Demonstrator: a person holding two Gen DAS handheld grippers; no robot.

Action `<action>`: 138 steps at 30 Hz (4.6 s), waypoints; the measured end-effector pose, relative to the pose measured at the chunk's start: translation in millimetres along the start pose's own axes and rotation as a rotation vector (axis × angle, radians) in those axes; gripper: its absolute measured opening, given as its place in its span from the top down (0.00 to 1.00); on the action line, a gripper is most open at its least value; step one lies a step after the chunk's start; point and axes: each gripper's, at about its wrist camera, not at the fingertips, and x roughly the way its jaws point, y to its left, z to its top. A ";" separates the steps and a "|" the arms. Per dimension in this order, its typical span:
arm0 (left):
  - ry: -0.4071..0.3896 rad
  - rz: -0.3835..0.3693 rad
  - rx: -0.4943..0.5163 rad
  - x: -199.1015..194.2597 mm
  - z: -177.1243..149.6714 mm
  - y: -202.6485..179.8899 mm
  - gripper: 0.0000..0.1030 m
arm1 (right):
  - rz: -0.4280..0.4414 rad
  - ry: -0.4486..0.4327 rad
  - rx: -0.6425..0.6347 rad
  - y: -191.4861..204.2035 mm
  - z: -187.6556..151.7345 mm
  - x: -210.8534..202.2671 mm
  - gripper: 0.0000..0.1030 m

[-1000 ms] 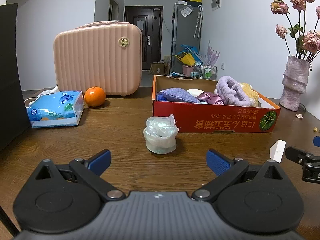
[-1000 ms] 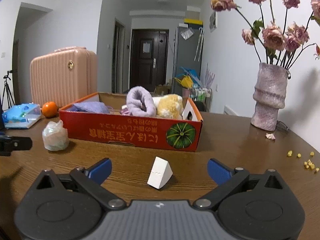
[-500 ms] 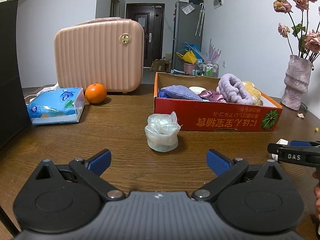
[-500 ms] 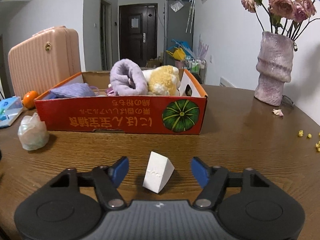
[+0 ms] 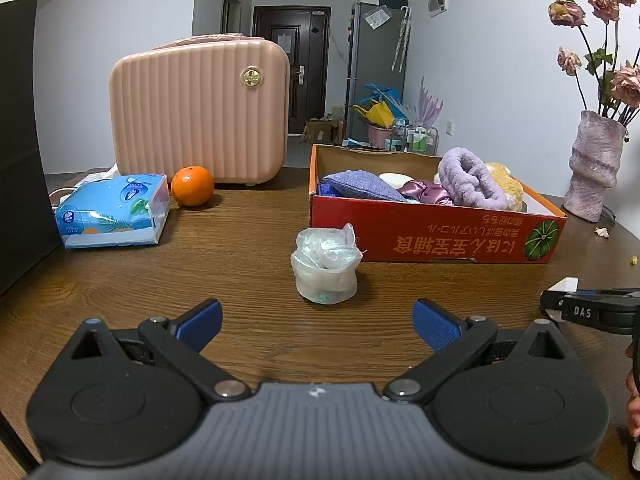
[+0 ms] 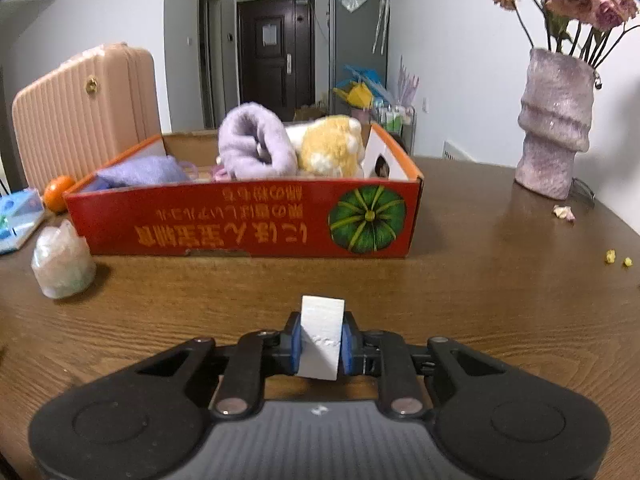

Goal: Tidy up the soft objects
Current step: 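Lift the triangular block with the right tool toward the box, then close the left tool on the plastic-wrapped white cup item, then carry the wrapped item with the left tool while the right tool carries the block over the box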

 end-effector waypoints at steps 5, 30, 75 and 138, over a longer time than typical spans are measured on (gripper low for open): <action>-0.001 -0.001 -0.001 0.0 0.4 0.4 0.00 | 0.009 -0.086 0.014 -1.5 1.7 -15.0 0.82; 0.023 0.017 0.037 44.2 13.8 -1.9 0.00 | -0.021 -0.204 0.076 -10.5 3.9 -29.0 0.83; 0.063 -0.105 0.089 88.9 37.3 -5.2 0.58 | -0.018 -0.199 0.065 -1.7 14.7 -10.1 0.83; -0.147 -0.102 -0.042 162.8 137.7 -24.1 0.58 | 0.159 -0.361 0.074 62.7 144.5 98.4 0.82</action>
